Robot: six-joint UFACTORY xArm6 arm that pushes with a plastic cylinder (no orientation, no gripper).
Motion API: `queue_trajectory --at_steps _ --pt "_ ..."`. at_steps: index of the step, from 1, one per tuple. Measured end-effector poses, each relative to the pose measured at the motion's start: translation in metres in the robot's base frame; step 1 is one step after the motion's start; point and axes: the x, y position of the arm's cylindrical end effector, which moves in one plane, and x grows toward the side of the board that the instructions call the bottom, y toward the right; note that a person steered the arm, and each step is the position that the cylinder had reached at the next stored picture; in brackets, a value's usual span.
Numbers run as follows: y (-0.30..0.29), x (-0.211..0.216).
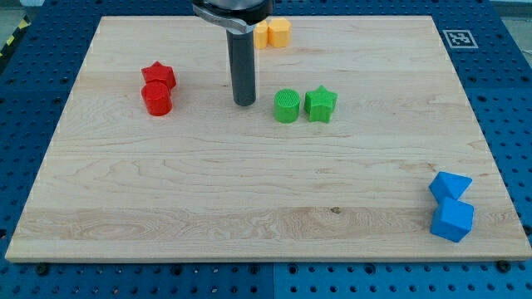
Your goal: Move the green circle towards bottom right
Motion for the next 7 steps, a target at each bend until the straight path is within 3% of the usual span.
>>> queue_trajectory --at_steps 5,7 --pt "0.070 0.016" --pt "0.072 0.027"
